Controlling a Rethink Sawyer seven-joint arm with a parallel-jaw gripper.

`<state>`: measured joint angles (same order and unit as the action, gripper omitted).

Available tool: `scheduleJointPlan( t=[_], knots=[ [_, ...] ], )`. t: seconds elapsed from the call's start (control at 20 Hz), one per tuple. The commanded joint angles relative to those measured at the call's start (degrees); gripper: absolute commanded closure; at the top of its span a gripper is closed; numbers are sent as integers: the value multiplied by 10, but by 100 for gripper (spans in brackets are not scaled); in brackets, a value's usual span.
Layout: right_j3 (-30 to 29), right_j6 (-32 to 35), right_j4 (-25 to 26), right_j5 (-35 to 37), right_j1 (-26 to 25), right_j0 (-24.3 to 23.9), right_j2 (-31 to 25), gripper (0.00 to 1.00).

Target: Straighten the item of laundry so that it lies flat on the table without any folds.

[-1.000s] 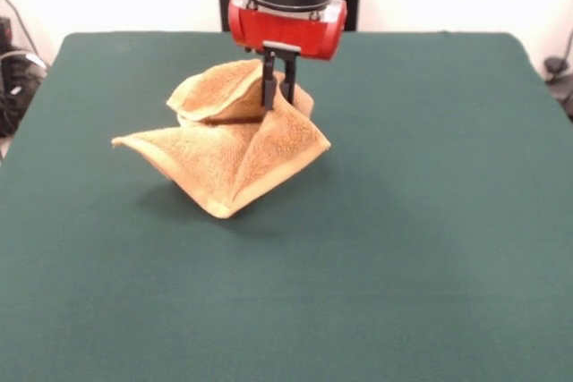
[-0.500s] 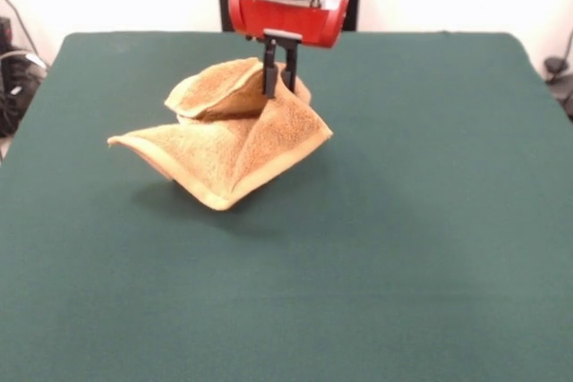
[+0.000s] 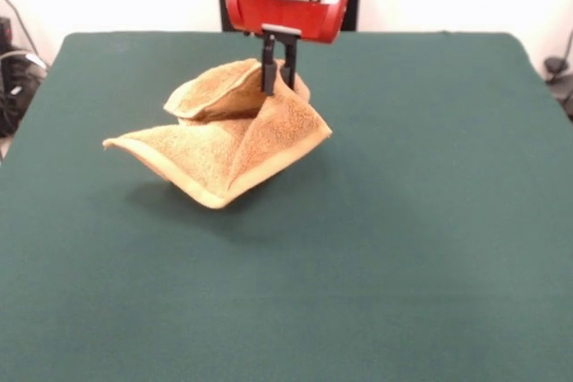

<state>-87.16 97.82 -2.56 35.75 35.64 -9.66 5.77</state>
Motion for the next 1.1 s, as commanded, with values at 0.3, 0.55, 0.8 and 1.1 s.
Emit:
scheduleJointPlan(
  t=[0.3, 0.55, 0.8, 1.1],
  knots=[
    [16, 12, 14, 84, 3, 7, -56, 100],
    [19, 7, 13, 92, 6, 2, -60, 100],
    [19, 6, 11, 96, 9, -2, -64, 100],
    [20, 3, 11, 100, 11, -4, -67, 100]
  ],
)
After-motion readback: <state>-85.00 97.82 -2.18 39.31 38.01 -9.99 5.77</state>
